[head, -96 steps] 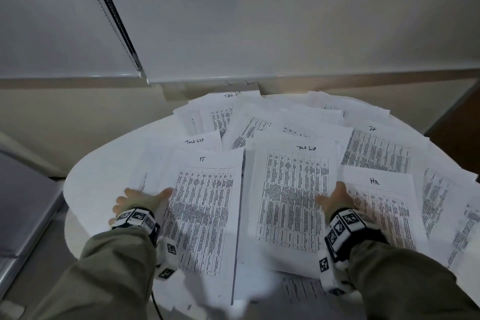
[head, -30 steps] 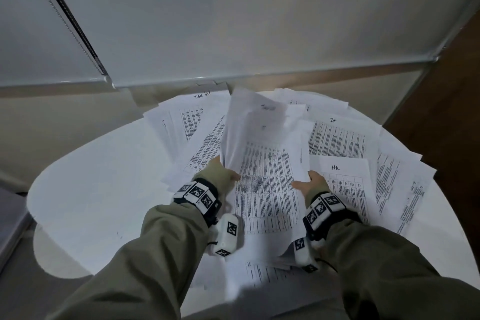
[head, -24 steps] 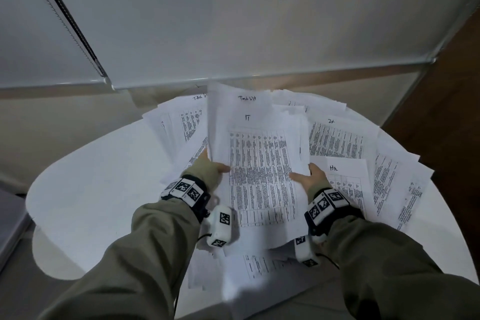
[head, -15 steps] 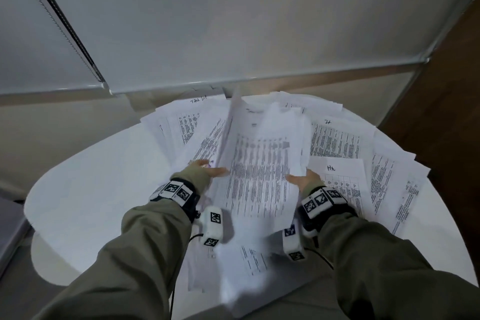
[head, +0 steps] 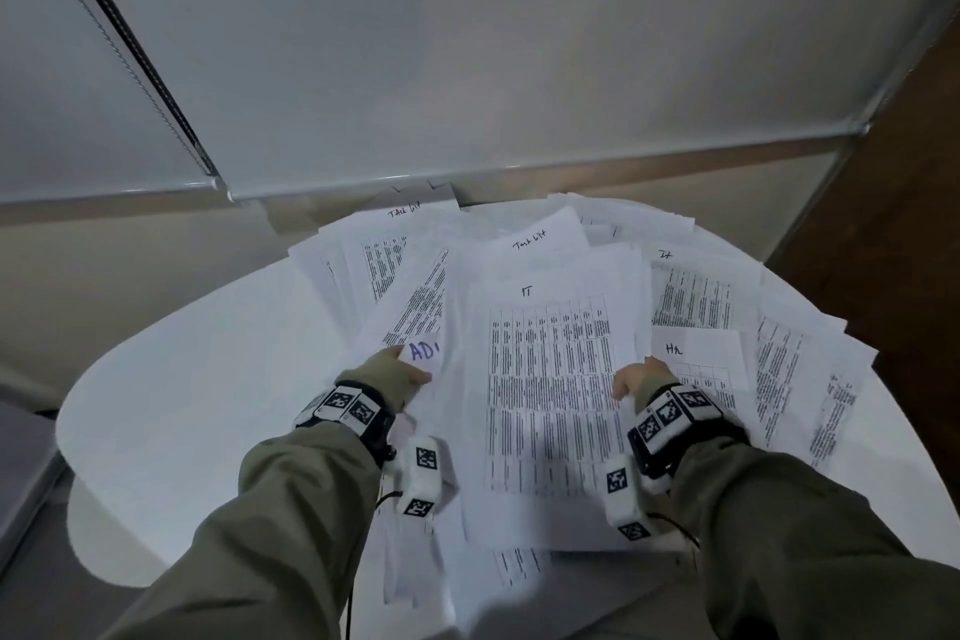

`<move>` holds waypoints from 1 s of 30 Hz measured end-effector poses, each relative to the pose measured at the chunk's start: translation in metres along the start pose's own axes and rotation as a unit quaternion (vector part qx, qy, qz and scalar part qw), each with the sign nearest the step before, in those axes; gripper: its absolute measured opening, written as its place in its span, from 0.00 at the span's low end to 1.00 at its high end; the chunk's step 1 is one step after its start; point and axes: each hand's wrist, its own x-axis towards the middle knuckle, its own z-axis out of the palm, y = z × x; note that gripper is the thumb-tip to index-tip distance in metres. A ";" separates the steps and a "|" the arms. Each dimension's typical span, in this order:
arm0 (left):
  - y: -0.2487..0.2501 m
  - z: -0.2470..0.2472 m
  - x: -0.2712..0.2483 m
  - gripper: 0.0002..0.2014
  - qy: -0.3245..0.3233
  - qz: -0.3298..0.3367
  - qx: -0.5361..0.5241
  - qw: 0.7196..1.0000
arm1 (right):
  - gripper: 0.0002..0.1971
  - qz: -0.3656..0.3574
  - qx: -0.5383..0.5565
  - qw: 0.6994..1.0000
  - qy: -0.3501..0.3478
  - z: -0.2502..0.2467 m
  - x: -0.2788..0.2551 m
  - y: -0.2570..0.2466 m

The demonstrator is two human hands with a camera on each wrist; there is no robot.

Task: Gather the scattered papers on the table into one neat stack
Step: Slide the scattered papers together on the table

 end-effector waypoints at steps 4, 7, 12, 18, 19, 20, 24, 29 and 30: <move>0.007 -0.005 0.001 0.37 0.044 0.043 0.016 0.998 | 0.22 0.022 -0.042 0.999 0.001 0.006 0.002 0.008; 0.005 -0.010 -0.005 0.36 0.091 0.029 0.073 0.993 | 0.24 0.037 -0.025 0.999 -0.020 0.010 0.001 0.005; 0.002 0.001 -0.005 0.39 -0.019 0.006 0.050 0.999 | 0.39 -0.072 -0.045 0.995 -0.050 0.022 0.005 0.004; -0.001 0.000 -0.008 0.31 0.022 0.032 0.014 0.999 | 0.37 -0.145 -0.140 0.972 -0.121 0.038 -0.008 0.005; 0.000 0.001 -0.009 0.38 -0.004 0.044 0.021 0.999 | 0.35 -0.147 -0.119 0.977 -0.099 0.040 -0.008 0.006; 0.000 0.001 -0.007 0.44 -0.039 0.056 -0.023 0.997 | 0.32 -0.136 -0.098 0.984 -0.058 0.040 -0.009 0.004; 0.005 0.004 -0.011 0.51 -0.121 0.045 -0.106 0.986 | 0.30 -0.095 -0.056 0.994 0.010 0.043 -0.009 0.004; 0.014 0.008 -0.028 0.30 0.016 0.084 0.108 0.991 | 0.37 -0.125 -0.018 0.991 -0.049 0.040 -0.002 0.004; 0.014 0.008 -0.028 0.25 0.020 0.092 0.104 0.990 | 0.41 -0.113 -0.016 0.992 -0.058 0.037 -0.003 0.002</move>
